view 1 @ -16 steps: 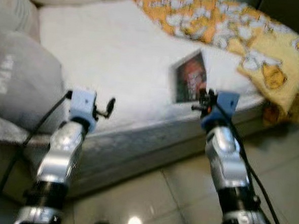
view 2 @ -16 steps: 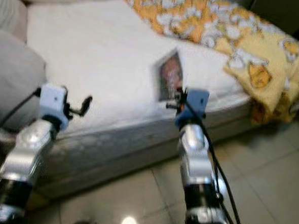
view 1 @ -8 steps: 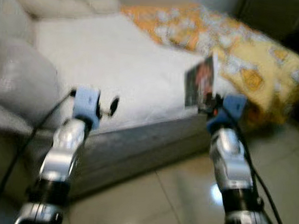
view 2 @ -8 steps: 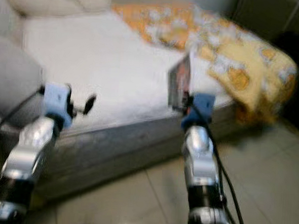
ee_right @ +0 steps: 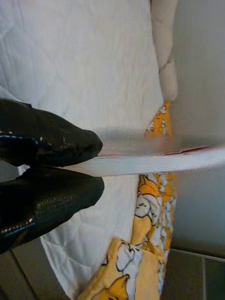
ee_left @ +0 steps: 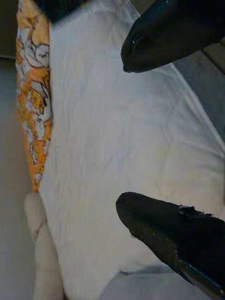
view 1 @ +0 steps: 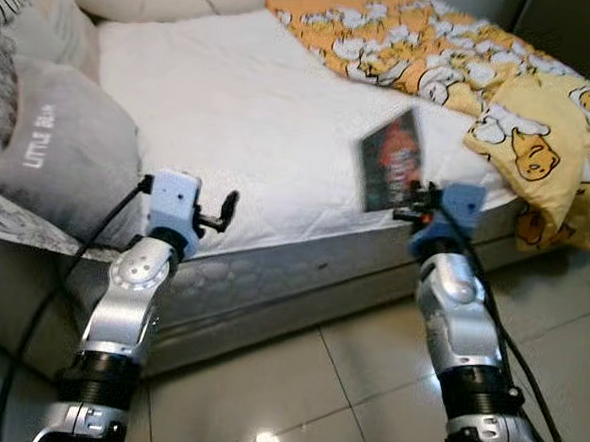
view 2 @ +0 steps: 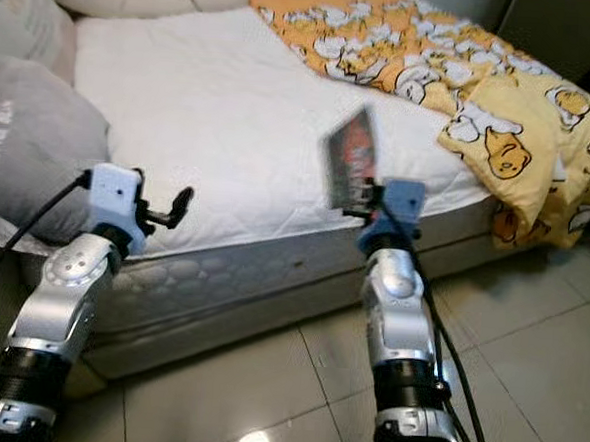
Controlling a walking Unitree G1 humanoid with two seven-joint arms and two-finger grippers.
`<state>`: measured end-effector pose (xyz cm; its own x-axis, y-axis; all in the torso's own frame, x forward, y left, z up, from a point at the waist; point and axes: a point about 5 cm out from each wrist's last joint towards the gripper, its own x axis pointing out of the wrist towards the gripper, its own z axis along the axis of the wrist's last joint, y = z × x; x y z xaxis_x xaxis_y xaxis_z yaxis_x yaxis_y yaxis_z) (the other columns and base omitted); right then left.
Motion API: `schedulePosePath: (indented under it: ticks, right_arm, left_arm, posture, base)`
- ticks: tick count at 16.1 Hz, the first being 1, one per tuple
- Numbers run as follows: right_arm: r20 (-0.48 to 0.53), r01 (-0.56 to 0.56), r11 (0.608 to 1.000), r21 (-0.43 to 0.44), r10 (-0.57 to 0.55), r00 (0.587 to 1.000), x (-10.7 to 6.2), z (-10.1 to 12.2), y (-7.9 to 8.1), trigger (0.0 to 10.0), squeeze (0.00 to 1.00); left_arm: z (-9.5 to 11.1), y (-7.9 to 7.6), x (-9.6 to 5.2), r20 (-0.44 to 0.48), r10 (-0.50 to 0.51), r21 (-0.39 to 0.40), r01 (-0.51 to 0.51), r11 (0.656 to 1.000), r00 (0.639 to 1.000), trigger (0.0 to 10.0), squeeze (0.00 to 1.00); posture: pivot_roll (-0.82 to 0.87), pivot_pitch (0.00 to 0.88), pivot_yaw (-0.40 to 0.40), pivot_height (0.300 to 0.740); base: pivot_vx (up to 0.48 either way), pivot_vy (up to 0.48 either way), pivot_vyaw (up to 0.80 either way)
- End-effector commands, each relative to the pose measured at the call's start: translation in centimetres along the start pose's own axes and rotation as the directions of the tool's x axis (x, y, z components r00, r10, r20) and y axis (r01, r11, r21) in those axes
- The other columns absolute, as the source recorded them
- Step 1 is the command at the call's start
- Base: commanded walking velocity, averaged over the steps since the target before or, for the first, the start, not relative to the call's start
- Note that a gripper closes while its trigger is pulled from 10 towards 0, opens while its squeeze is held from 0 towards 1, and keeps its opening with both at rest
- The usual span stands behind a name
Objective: Clean up the room
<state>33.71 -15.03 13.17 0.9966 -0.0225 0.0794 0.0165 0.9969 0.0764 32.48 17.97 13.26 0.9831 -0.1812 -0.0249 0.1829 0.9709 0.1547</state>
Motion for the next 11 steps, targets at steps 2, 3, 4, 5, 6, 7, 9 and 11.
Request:
schedulePosePath:
  ticks: [2, 3, 4, 5, 6, 7, 9, 11]
  right_arm:
    - [0.05, -0.013, 1.0, 0.011, 0.012, 0.999, 0.59, 1.24, 0.55, 10.0, 0.0]
    - [0.049, -0.013, 1.0, 0.01, 0.012, 0.999, 0.6, 1.24, 0.56, 10.0, 0.0]
    - [0.049, -0.012, 1.0, 0.008, 0.012, 0.999, 0.68, 1.27, 0.56, 10.0, 0.0]
    - [0.049, -0.012, 1.0, 0.008, 0.011, 0.999, 0.69, 1.28, 0.55, 10.0, 0.0]
    - [0.05, -0.01, 1.0, 0.006, 0.01, 0.999, 0.73, 1.33, 0.5, 10.0, 0.0]
    - [0.052, -0.007, 1.0, 0.005, 0.006, 0.999, 0.78, 1.38, 0.41, 10.0, 0.0]
    - [0.052, -0.003, 1.0, 0.005, 0.003, 0.999, 0.82, 1.4, 0.34, 10.0, 0.0]
    - [0.051, -0.007, 1.0, 0.001, 0.007, 0.999, 0.9, 1.43, 0.38, 10.0, 0.0]
  left_arm:
    - [0.12, 0.37, 0.16, -0.009, 0.008, 0.007, -0.008, 1.0, 1.0, 10.0, 0.65]
    - [0.12, 0.38, 0.17, -0.01, 0.009, 0.006, -0.008, 1.0, 1.0, 10.0, 0.65]
    - [0.15, 0.4, 0.19, -0.008, 0.01, 0.002, -0.01, 1.0, 1.0, 10.0, 0.65]
    - [0.15, 0.4, 0.2, -0.008, 0.011, 0.001, -0.011, 1.0, 1.0, 10.0, 0.66]
    - [0.16, 0.38, 0.21, -0.007, 0.01, -0.001, -0.01, 1.0, 1.0, 10.0, 0.66]
    - [0.14, 0.37, 0.21, -0.009, 0.01, -0.004, -0.01, 1.0, 1.0, 10.0, 0.66]
    - [0.12, 0.33, 0.21, -0.009, 0.009, -0.008, -0.009, 1.0, 1.0, 10.0, 0.66]
    - [0.13, 0.3, 0.23, -0.01, 0.01, -0.011, -0.01, 1.0, 1.0, 10.0, 0.66]
  posture:
    - [0.03, 0.0, 0.005, 0.74]
    - [0.03, 0.0, 0.006, 0.74]
    - [0.03, 0.0, 0.007, 0.74]
    - [0.03, 0.0, 0.007, 0.74]
    - [0.03, 0.0, 0.008, 0.74]
    - [0.03, 0.0, 0.009, 0.74]
    - [0.03, 0.0, 0.01, 0.74]
    - [0.02, 0.0, 0.011, 0.74]
  base:
    - [0.294, 0.0, 0.0]
    - [0.296, 0.0, 0.0]
    - [0.3, 0.0, 0.0]
    - [0.311, 0.0, 0.0]
    - [0.341, 0.0, 0.0]
    - [0.352, 0.0, 0.0]
    - [0.358, 0.0, 0.0]
    - [0.364, 0.0, 0.0]
